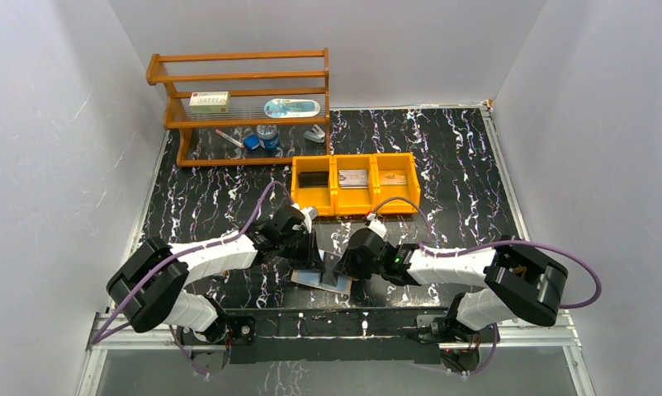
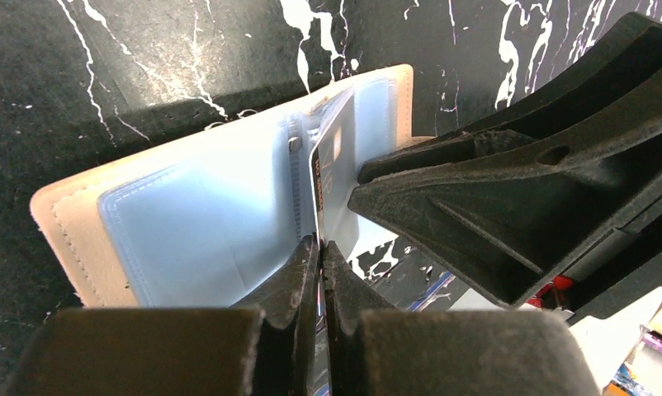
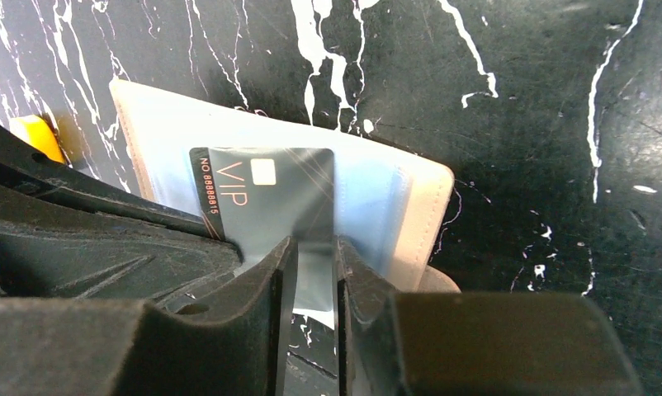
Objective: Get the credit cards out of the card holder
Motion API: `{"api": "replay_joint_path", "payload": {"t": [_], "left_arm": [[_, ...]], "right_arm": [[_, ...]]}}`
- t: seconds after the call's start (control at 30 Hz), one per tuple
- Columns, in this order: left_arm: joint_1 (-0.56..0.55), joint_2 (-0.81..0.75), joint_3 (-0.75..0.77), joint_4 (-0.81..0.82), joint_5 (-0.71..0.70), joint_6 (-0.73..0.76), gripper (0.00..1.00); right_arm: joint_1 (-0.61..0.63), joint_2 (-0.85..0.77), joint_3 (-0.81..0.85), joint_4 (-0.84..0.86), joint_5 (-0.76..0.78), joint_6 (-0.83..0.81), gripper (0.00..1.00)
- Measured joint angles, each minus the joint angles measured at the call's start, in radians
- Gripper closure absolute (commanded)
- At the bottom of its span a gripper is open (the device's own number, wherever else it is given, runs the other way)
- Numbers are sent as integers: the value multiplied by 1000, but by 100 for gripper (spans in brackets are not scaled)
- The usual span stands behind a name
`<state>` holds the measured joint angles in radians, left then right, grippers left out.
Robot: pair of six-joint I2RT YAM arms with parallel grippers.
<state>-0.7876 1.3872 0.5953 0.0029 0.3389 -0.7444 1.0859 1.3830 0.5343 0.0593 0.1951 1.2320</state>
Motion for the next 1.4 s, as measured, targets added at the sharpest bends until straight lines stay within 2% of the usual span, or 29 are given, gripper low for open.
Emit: {"api": "replay_joint_path", "payload": {"t": [0.13, 0.4, 0.8, 0.9, 1.3, 1.4], "left_arm": [[0, -10, 0, -21, -14, 6, 94], [0, -11, 0, -31, -19, 16, 87], [1, -11, 0, -11, 9, 19, 96], [1, -12, 0, -23, -3, 20, 99], [1, -45, 0, -63, -37, 30, 99], [1, -45, 0, -68, -42, 31, 99]], "right_arm": [[0, 0, 0, -6, 0, 0, 74], [0, 3, 2, -12, 4, -2, 75], [0, 24, 31, -39, 0, -10, 76], [0, 25, 32, -42, 0, -10, 79], [0, 29, 37, -53, 1, -10, 82], [0, 29, 40, -58, 5, -10, 78]]}}
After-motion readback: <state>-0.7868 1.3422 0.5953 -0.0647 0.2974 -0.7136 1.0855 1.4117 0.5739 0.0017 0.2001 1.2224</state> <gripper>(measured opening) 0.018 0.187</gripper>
